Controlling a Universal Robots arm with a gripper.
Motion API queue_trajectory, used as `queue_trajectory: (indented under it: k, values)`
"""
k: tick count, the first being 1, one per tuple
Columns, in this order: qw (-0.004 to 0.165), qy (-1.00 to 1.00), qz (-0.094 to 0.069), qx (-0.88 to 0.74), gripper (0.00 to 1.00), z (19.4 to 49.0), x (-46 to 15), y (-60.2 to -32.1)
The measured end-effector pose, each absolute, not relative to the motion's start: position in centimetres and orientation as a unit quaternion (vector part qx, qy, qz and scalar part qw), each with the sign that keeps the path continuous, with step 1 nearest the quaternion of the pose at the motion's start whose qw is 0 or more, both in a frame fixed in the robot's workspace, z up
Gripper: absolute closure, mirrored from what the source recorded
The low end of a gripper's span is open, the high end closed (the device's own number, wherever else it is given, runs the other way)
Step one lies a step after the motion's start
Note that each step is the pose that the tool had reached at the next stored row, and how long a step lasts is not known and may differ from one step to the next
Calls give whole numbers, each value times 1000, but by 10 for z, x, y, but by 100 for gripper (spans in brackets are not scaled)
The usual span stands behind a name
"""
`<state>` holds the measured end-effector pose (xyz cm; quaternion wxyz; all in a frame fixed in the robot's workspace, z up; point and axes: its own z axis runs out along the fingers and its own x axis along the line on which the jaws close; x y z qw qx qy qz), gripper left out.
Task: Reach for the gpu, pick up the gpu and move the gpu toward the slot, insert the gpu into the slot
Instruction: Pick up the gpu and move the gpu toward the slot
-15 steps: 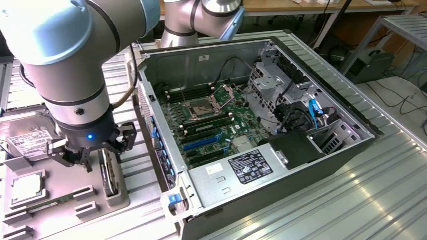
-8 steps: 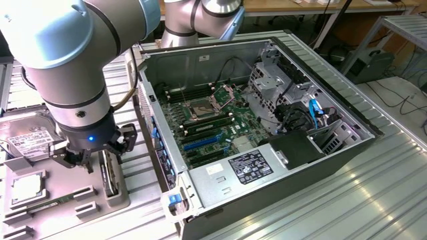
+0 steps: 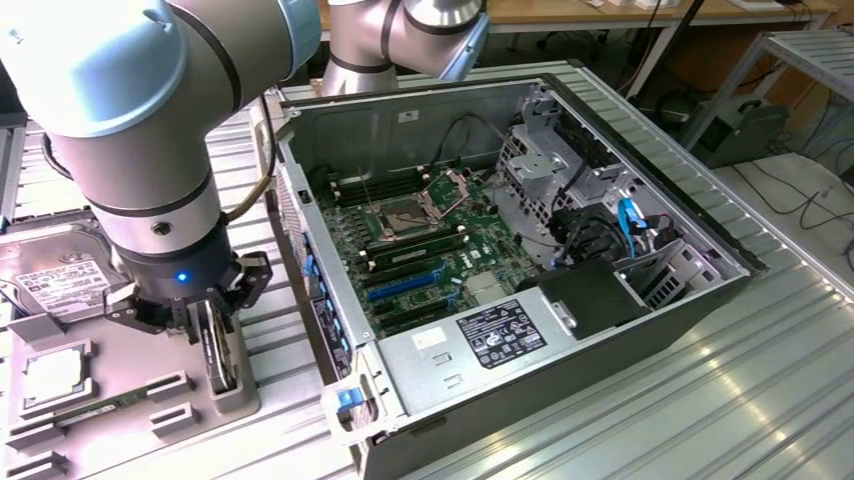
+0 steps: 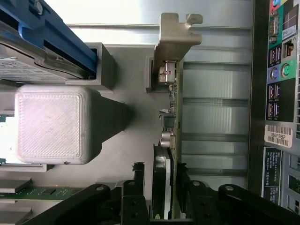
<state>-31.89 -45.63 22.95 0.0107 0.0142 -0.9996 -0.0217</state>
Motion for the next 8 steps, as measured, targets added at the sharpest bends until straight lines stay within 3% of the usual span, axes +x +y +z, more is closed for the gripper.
queue_trajectory:
  k: [3, 5, 8]
  values:
    - [11, -1000, -22, 14, 61, 230, -319, -456]
    - [11, -1000, -22, 14, 69, 229, -319, -456]
    - [11, -1000, -22, 14, 72, 230, -319, -456]
